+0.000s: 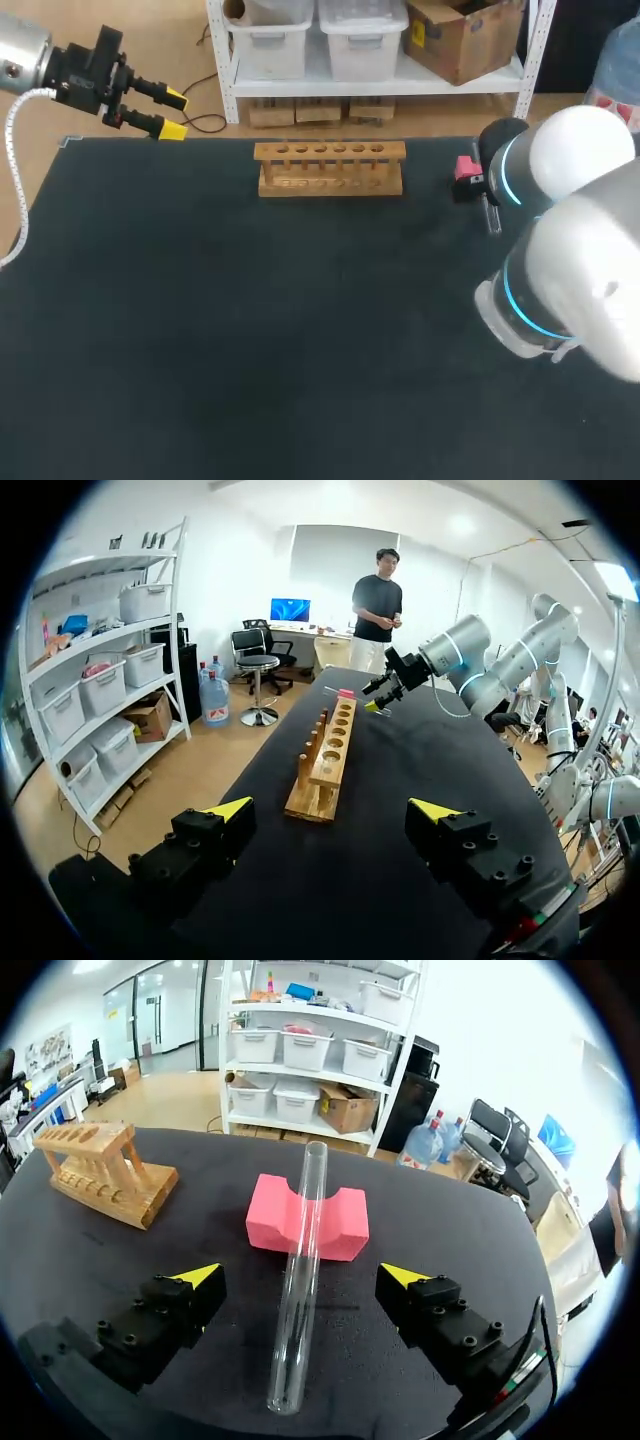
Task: Grasp the test tube, adjust it, and insert it.
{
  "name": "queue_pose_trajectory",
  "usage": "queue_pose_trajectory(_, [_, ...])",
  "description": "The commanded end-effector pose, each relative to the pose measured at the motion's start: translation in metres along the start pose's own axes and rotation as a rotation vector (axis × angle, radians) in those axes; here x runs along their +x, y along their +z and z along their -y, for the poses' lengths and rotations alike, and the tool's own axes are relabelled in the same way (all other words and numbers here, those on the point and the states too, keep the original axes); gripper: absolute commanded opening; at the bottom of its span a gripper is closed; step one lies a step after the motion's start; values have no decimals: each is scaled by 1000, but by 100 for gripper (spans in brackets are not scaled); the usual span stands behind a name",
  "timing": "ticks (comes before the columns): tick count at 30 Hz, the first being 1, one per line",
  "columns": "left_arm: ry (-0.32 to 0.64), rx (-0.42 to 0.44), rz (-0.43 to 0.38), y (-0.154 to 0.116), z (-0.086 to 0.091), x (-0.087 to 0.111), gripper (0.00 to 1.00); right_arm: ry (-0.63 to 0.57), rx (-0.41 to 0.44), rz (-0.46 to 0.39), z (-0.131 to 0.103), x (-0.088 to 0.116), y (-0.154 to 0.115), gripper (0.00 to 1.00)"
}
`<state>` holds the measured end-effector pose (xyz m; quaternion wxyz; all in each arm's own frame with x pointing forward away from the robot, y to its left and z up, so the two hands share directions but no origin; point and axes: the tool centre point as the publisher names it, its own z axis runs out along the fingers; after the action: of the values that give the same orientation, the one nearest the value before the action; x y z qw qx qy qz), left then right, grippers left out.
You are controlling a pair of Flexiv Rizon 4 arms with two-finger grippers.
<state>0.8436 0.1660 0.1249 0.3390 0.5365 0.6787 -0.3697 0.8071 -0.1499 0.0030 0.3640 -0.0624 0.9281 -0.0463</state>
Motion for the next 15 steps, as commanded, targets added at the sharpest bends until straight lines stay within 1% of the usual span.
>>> queue_pose_trajectory(1, [3, -1, 1, 0, 0, 1, 100, 5, 129, 4, -3, 1, 5, 100])
queue_pose_trajectory(8, [3, -1, 1, 0, 0, 1, 100, 46, 66, -3, -5, 6, 13, 100])
queue_pose_trajectory(15, [3, -1, 1, 0, 0, 1, 100, 56, 36, -8, -5, 9, 19, 100])
